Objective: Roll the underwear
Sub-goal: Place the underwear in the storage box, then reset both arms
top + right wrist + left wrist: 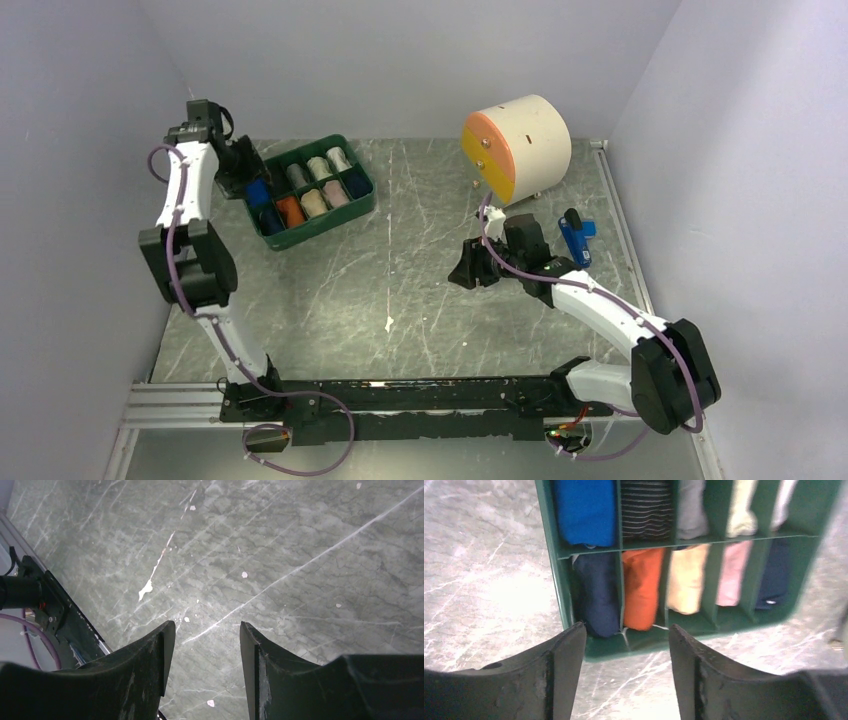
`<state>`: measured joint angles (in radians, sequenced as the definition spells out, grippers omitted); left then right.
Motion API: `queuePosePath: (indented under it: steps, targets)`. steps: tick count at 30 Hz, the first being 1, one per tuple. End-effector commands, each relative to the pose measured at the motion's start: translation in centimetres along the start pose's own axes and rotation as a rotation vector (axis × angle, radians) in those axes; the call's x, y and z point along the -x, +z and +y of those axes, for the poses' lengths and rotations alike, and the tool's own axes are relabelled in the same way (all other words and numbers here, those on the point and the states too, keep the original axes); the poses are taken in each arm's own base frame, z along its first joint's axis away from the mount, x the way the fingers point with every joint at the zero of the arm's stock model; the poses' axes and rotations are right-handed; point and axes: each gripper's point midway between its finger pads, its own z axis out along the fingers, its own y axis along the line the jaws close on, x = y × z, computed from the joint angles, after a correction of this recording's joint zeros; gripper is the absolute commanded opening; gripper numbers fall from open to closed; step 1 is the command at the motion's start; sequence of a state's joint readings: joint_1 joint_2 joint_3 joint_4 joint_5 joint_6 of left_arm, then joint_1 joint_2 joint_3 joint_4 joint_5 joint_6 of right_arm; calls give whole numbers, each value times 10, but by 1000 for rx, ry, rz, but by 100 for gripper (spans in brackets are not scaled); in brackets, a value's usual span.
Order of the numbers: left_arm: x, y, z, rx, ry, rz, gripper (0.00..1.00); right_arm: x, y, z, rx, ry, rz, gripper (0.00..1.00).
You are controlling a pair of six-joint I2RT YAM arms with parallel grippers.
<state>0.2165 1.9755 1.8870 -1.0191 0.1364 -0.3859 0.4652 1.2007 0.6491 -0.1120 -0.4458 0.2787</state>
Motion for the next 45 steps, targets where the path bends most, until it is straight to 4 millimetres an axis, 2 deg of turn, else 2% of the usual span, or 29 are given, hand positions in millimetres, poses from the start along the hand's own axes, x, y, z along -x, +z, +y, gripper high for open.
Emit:
queuePosePath:
  steps: [1,3,4,5,9,14,18,20,24,32,36,41,45]
  targets:
    - [35,-85,-33,-153,45,-282,72,38,-7,7,-16,-14,-92,54]
    - [37,-112,-41,-204,63,-364,83,48,-11,6,-42,-9,-114,54]
    - [36,-121,-44,-225,74,-390,92,55,-14,7,-50,-13,-136,54]
    - [34,-129,-46,-241,77,-416,96,62,-17,8,-61,-16,-158,54]
    - [21,-161,-59,-341,109,-498,96,93,-36,5,-147,-21,-255,57]
    - [-9,-195,-84,-404,203,-586,96,127,-61,4,-233,-74,-331,82]
    - [-43,-216,-113,-436,295,-633,96,147,-75,-6,-341,-87,-371,86]
    - [-59,-222,-120,-460,319,-636,97,156,-83,-12,-391,-78,-398,87]
    - [-91,-221,-127,-489,381,-625,97,166,-93,-19,-444,-49,-437,90]
    - [-128,-201,-98,-434,423,-605,97,166,-103,-35,-535,23,-442,97]
    - [-134,-195,-83,-388,411,-600,97,164,-101,-29,-499,25,-438,100]
    - [-141,-187,-73,-346,396,-565,97,158,-101,-34,-524,33,-417,100]
    - [-141,-186,-65,-312,373,-567,97,165,-105,-32,-533,29,-420,100]
